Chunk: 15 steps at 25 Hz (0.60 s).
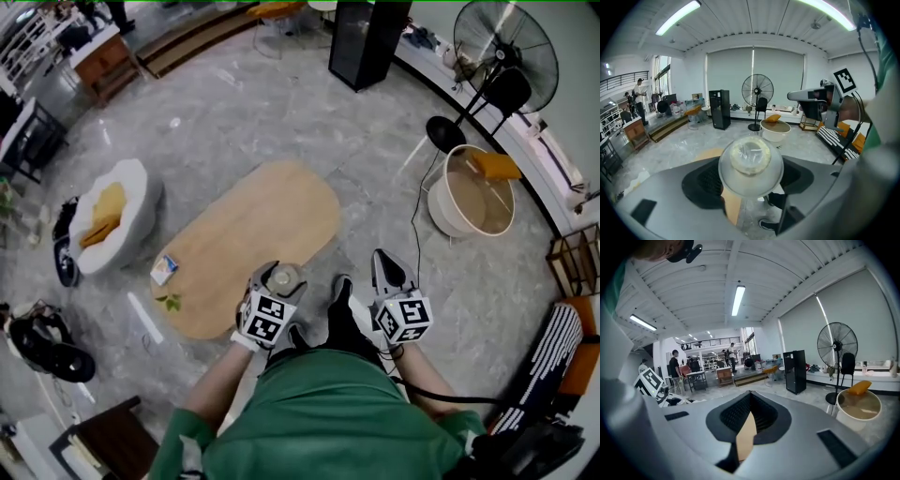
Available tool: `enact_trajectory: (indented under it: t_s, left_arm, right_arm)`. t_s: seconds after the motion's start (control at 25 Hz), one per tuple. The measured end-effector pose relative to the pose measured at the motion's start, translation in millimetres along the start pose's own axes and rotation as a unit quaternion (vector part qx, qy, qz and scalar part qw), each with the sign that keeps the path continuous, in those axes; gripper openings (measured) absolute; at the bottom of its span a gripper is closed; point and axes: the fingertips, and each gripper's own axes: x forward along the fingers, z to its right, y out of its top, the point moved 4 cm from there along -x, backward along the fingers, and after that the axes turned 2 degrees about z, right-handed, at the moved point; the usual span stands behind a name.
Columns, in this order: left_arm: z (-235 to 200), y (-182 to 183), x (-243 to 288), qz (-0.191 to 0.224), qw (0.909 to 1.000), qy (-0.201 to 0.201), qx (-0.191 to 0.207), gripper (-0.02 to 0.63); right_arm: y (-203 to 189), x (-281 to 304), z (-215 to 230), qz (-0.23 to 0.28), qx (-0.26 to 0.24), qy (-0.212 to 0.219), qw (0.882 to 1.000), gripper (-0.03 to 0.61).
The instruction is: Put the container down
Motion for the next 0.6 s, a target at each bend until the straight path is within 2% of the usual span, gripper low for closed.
enact_trajectory:
  t_s: [0.2,0.6]
  left_arm:
    - [-31.2,40.1,48.0,0.010,0.9993,0.035,0.000,0.344]
    - [-58.9,64.3,159.9,-0.036,0.9967,0.067,-0.028,0.344]
  right_arm:
    - [20.4,63.7,36.0,0.018,-0.009,0.042,0.999,0.021]
    - [11.0,164.8,124.9,-0.040,0.001,0.098,0.994,0.021]
